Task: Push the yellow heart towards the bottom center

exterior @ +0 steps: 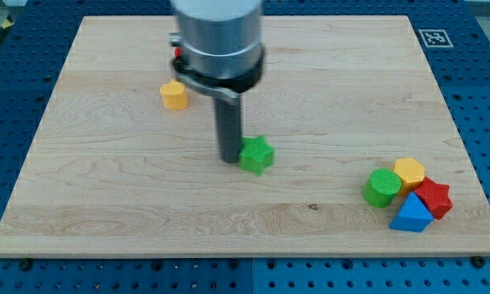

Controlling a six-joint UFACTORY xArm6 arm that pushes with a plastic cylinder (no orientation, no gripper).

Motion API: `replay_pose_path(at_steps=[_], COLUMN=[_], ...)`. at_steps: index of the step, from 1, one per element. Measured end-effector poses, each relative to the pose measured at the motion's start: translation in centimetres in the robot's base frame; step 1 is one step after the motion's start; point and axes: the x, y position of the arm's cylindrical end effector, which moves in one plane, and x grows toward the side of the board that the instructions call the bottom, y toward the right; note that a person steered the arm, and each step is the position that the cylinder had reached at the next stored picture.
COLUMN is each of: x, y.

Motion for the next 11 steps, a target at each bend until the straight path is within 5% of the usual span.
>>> replay_pose_path(at_steps=[2,3,4,7,8,11], x=[0.0,0.0,0.0,-6.2,-11.2,-12.3], y=[13.4,14.8,9.7,-21.2,-21.6,-8.7])
